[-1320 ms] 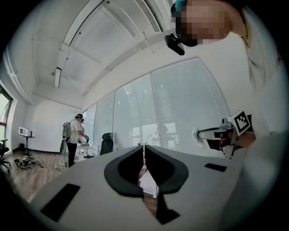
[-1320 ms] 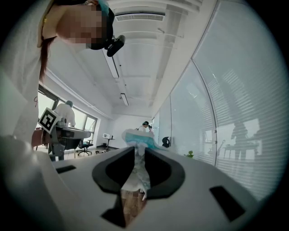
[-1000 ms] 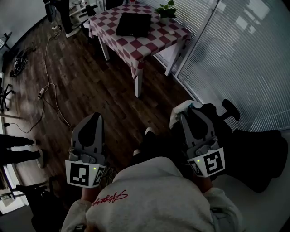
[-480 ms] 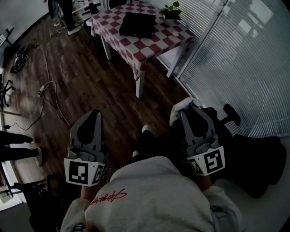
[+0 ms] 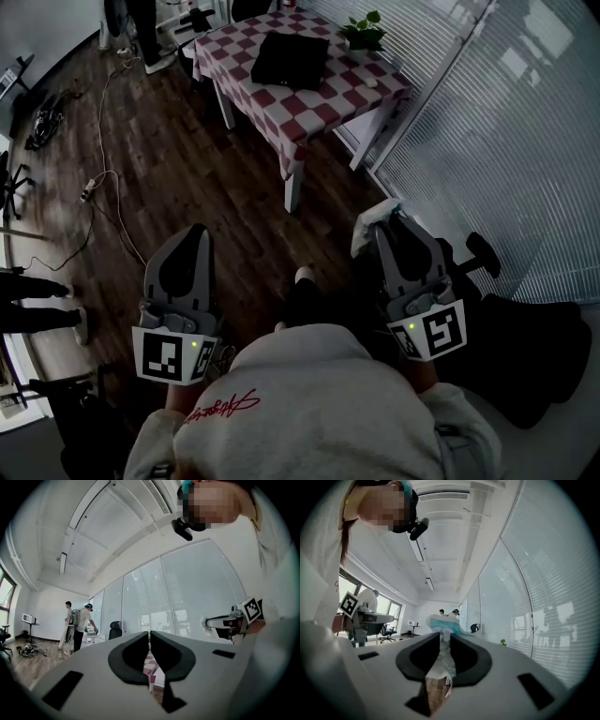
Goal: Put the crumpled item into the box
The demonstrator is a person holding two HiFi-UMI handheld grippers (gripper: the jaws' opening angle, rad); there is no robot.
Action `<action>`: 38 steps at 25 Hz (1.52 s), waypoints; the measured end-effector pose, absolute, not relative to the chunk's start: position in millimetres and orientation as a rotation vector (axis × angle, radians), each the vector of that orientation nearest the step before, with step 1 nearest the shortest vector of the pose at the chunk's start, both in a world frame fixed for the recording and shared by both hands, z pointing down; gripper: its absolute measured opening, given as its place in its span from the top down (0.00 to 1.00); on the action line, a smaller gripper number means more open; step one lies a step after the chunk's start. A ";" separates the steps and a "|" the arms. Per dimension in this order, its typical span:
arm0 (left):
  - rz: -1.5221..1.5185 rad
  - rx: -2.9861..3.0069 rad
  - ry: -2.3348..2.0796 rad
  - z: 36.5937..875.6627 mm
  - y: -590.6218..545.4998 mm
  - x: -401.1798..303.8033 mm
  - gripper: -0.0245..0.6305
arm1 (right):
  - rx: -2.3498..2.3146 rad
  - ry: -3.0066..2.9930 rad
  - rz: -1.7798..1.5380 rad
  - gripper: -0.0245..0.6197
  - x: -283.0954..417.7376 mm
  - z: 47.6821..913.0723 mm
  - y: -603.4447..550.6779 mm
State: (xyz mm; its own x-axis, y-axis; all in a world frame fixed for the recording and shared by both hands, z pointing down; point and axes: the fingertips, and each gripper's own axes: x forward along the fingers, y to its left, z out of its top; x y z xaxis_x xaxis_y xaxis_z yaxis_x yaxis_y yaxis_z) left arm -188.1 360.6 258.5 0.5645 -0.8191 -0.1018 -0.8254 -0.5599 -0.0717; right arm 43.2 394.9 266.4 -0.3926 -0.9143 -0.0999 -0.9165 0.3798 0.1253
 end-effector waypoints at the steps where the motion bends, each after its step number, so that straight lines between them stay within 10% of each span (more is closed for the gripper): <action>1: 0.091 -2.676 1.421 258.2 356.1 -188.2 0.92 | -1.723 2.598 0.250 0.84 44.7 266.3 390.2; 38: 0.094 -2.608 1.513 244.0 182.2 -113.5 0.92 | -1.651 2.632 0.271 0.88 126.2 253.1 197.3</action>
